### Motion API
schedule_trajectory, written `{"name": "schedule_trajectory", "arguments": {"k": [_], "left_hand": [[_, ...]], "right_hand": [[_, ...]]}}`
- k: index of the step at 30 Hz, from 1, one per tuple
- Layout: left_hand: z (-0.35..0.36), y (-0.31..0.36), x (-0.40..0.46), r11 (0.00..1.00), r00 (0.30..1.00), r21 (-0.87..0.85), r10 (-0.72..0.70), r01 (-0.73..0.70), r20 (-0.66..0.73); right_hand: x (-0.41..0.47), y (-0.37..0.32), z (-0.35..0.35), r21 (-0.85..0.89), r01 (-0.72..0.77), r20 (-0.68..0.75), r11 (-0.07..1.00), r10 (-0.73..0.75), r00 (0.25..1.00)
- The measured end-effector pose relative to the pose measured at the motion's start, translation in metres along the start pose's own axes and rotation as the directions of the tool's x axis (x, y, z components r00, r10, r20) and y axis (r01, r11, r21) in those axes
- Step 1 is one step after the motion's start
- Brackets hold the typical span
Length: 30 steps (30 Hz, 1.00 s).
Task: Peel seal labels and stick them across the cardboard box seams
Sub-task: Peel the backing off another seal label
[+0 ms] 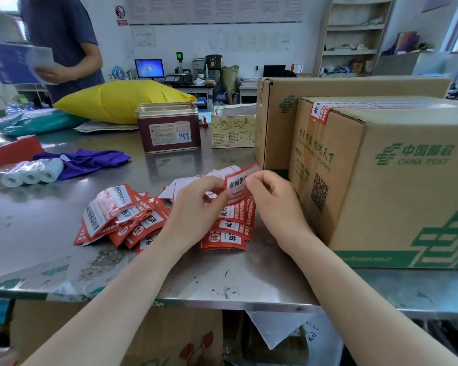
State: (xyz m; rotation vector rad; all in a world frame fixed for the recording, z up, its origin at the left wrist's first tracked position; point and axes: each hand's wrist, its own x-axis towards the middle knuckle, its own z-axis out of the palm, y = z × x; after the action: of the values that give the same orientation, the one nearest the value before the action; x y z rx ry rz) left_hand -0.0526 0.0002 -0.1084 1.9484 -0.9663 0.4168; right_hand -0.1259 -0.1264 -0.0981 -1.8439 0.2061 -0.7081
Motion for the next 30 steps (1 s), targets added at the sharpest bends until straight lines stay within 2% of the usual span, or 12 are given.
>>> {"name": "schedule_trajectory", "arguments": {"k": [4,7,10,13,16,25,30], "left_hand": [[-0.007,0.005,0.003,0.937,0.977,-0.293,-0.211,0.192,-0.034],[-0.009,0.007,0.003,0.862,0.945,-0.412,-0.327,0.294,-0.009],[-0.009,0.009,0.003,0.839,0.929,-0.42,-0.367,0.346,0.032],[-0.009,0.01,0.003,0.816,0.923,-0.442,-0.376,0.373,0.085],[-0.008,0.01,0.003,0.85,0.928,-0.379,-0.364,0.366,0.079],[-0.009,0.012,0.003,0.858,0.941,-0.39,-0.328,0.334,0.085],[-0.008,0.012,0.002,0.85,0.925,-0.366,-0.353,0.379,0.14]], "right_hand": [[0.001,0.004,0.0,-0.013,-0.027,-0.031,1.0,0.027,0.999],[0.0,0.003,0.0,0.05,-0.075,-0.011,0.996,0.076,0.997],[-0.003,-0.001,-0.001,0.119,-0.097,0.02,0.988,0.095,0.995],[-0.002,0.0,-0.005,0.117,-0.093,-0.058,0.989,0.101,0.993],[-0.001,0.002,-0.007,0.117,-0.107,-0.136,0.987,0.123,0.983],[0.001,0.008,-0.006,0.026,-0.046,-0.226,0.999,0.051,0.973],[0.002,0.008,-0.007,-0.034,-0.002,-0.276,0.999,-0.007,0.961]]}}
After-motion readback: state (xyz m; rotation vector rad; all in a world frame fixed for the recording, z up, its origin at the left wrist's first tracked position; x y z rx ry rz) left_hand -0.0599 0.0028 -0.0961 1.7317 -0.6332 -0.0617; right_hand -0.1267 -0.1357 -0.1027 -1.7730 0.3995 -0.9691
